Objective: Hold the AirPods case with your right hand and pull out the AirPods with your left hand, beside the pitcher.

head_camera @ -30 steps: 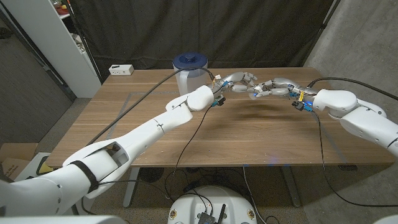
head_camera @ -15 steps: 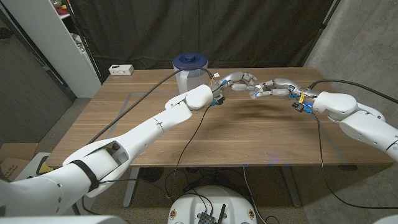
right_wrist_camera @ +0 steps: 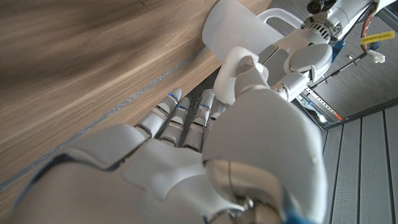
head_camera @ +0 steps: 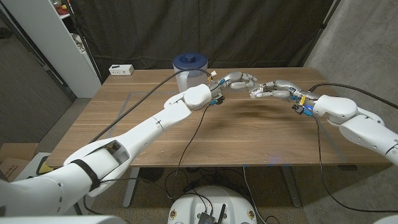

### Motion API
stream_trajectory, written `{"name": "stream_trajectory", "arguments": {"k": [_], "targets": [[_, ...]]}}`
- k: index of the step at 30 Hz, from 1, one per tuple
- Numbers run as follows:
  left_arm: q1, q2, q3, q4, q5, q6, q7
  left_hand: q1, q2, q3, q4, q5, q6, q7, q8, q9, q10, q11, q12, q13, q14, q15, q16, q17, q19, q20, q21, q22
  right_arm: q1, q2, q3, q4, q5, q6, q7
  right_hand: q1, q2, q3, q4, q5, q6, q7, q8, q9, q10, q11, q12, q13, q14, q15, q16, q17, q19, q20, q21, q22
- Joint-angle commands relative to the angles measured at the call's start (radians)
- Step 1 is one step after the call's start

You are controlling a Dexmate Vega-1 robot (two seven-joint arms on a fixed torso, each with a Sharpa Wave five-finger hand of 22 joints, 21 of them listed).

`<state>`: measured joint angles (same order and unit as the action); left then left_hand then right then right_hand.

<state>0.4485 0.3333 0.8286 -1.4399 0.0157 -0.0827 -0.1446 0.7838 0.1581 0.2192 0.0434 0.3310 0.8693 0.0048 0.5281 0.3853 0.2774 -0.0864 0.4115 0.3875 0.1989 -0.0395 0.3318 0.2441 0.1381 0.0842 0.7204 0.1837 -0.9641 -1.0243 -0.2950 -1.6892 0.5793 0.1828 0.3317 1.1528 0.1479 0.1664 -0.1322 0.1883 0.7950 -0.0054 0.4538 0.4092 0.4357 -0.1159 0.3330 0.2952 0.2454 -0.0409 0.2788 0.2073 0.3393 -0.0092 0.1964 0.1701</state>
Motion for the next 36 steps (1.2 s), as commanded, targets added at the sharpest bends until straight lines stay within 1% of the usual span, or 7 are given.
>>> {"name": "stream_trajectory", "arguments": {"k": [1,22,25,28,29,31,36], "targets": [[0.000,-0.023,-0.022,0.059,-0.140,-0.056,-0.063,-0.011,0.002,-0.001,0.015,-0.001,0.076,-0.056,0.011,0.014,0.023,-0.002,0.010,0.004,0.025,-0.036,0.010,0.001,0.013,0.002,-0.004,0.005,-0.044,0.017,0.035,0.019,0.040,0.023,-0.014,0.004,0.008,-0.001,0.004,0.002,0.098,-0.104,0.004,0.048,-0.006,-0.002,-0.004,0.004,-0.005,-0.143,0.001,0.004,0.002,0.000,-0.004,0.002],[-0.004,-0.033,-0.033,0.111,-0.219,-0.073,-0.098,-0.039,0.016,-0.012,0.055,-0.004,0.083,-0.020,0.015,0.037,0.065,0.000,0.021,0.005,0.055,-0.042,0.017,0.000,0.022,0.006,-0.006,0.005,-0.038,0.031,0.037,0.022,0.053,0.008,-0.018,0.005,0.011,-0.007,0.008,0.001,0.094,-0.105,0.003,0.059,-0.006,0.000,-0.008,0.011,-0.009,-0.138,0.003,0.005,-0.005,0.007,-0.005,0.002],[0.002,-0.031,-0.037,0.116,-0.222,-0.098,-0.096,-0.059,0.019,-0.019,0.075,-0.008,0.077,-0.013,0.012,0.044,0.076,0.007,0.024,0.006,0.066,-0.042,0.020,0.002,0.026,0.008,-0.006,0.006,-0.041,0.028,0.039,0.014,0.057,-0.009,-0.027,0.006,0.011,-0.007,0.008,0.000,0.095,-0.103,0.003,0.061,-0.007,0.001,-0.009,0.012,-0.010,-0.133,0.003,0.005,-0.006,0.010,-0.005,0.002],[0.008,-0.017,-0.032,0.098,-0.187,-0.114,-0.073,-0.084,-0.044,-0.058,0.080,-0.021,0.012,-0.023,-0.011,0.057,0.081,-0.002,0.022,0.007,0.073,-0.047,0.018,-0.002,0.030,0.003,-0.012,0.003,-0.044,0.028,0.041,0.009,0.057,-0.012,-0.033,0.007,0.013,-0.007,0.008,0.000,0.088,-0.094,0.002,0.065,-0.006,0.006,-0.009,0.014,-0.011,-0.128,0.003,0.005,-0.005,0.014,-0.004,0.002],[0.013,-0.002,-0.025,0.074,-0.146,-0.124,-0.048,-0.071,-0.108,-0.087,0.056,-0.026,-0.024,-0.037,-0.021,0.068,0.075,-0.001,0.017,0.008,0.071,-0.047,0.011,-0.008,0.035,0.002,-0.017,0.002,-0.047,0.029,0.042,0.005,0.058,-0.014,-0.040,0.007,0.014,-0.007,0.008,0.000,0.085,-0.090,0.001,0.067,-0.006,0.005,-0.010,0.014,-0.011,-0.126,0.003,0.005,-0.005,0.014,-0.004,0.001],[0.018,0.014,-0.017,0.046,-0.099,-0.124,-0.021,-0.030,-0.168,-0.109,0.019,-0.021,-0.076,-0.061,-0.037,0.081,0.056,-0.001,0.006,0.011,0.064,-0.041,0.002,-0.013,0.034,0.008,-0.025,0.003,-0.049,0.029,0.043,0.002,0.052,-0.014,-0.048,0.008,0.015,-0.006,0.008,-0.001,0.085,-0.084,0.002,0.070,-0.005,0.006,-0.010,0.015,-0.010,-0.121,0.004,0.005,-0.004,0.017,-0.004,0.001],[0.037,0.039,-0.011,-0.012,-0.007,-0.121,0.044,-0.015,-0.210,-0.141,0.007,-0.004,-0.213,-0.088,-0.091,0.091,0.020,0.010,-0.012,0.018,0.039,-0.032,-0.008,-0.008,0.028,0.013,-0.038,0.005,-0.051,0.022,0.046,-0.009,0.046,-0.019,-0.053,0.008,0.015,-0.006,0.008,-0.002,0.086,-0.075,0.003,0.073,-0.004,0.008,-0.011,0.017,-0.006,-0.116,0.005,0.004,-0.003,0.022,-0.003,0.001]]}}
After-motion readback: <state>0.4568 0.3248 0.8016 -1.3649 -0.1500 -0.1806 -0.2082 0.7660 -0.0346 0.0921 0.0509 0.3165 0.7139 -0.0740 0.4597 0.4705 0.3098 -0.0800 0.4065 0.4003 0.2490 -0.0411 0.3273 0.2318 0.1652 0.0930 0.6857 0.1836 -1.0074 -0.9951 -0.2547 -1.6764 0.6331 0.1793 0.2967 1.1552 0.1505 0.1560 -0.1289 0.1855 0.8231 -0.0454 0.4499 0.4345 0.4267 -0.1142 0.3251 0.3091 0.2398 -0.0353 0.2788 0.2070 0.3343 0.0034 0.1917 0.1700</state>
